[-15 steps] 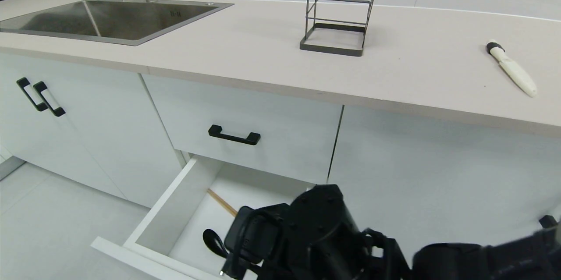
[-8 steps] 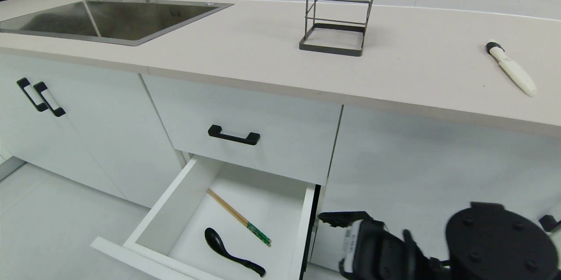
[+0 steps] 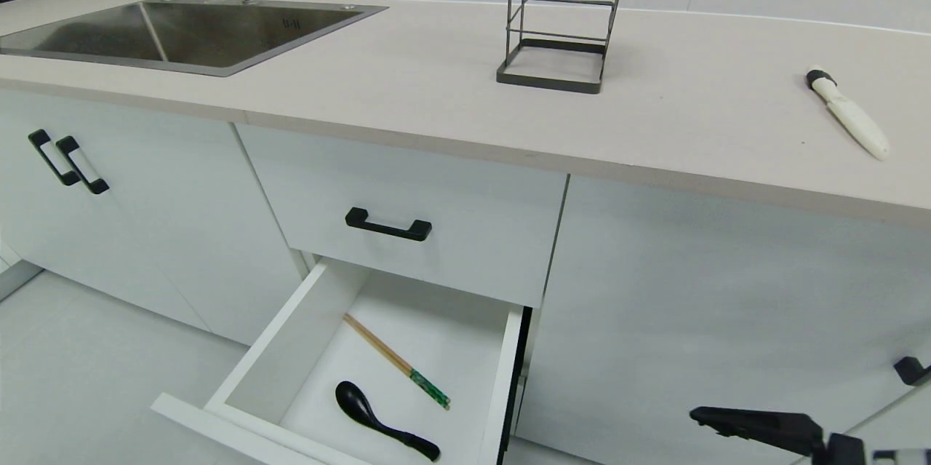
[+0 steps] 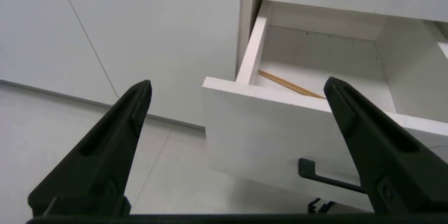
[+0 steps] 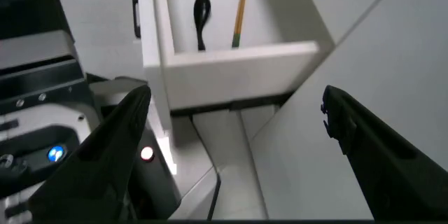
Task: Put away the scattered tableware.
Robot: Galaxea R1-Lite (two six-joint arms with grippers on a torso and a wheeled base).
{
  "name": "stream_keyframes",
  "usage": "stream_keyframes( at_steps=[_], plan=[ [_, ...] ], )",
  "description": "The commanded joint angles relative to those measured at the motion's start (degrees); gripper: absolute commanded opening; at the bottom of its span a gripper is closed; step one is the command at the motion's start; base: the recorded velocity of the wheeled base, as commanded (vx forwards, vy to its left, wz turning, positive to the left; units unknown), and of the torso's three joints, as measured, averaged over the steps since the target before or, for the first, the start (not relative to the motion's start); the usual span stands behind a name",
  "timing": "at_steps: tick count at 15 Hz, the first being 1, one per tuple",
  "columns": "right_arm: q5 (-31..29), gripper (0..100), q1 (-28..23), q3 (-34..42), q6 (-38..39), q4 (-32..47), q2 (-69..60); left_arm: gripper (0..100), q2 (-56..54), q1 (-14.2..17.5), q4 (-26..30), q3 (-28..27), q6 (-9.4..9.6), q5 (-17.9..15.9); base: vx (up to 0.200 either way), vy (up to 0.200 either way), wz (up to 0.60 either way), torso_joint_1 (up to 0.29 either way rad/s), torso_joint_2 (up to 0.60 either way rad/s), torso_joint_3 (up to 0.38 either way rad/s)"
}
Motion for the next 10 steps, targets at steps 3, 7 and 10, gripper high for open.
stream_keyframes(
  at_steps=[3,7,10],
  plan=[
    [-0.2,100,-3.5,6.2,7.5,14.3,-32.1,100,0.1,0.0,0.0,0.0,0.04,0.0,0.0,0.0,0.0,0.0,0.0,0.0],
    [-0.2,100,-14.1,6.2,10.1,31.9,-53.8,100,0.1,0.0,-0.1,0.0,0.22,-0.4,0.0,0.0,0.0,0.0,0.0,0.0],
    [3.5,100,-42.5,5.8,11.1,37.5,-61.2,100,0.1,0.0,-0.2,0.0,-0.13,-0.4,0.0,0.0,0.0,0.0,0.0,0.0]
  ],
)
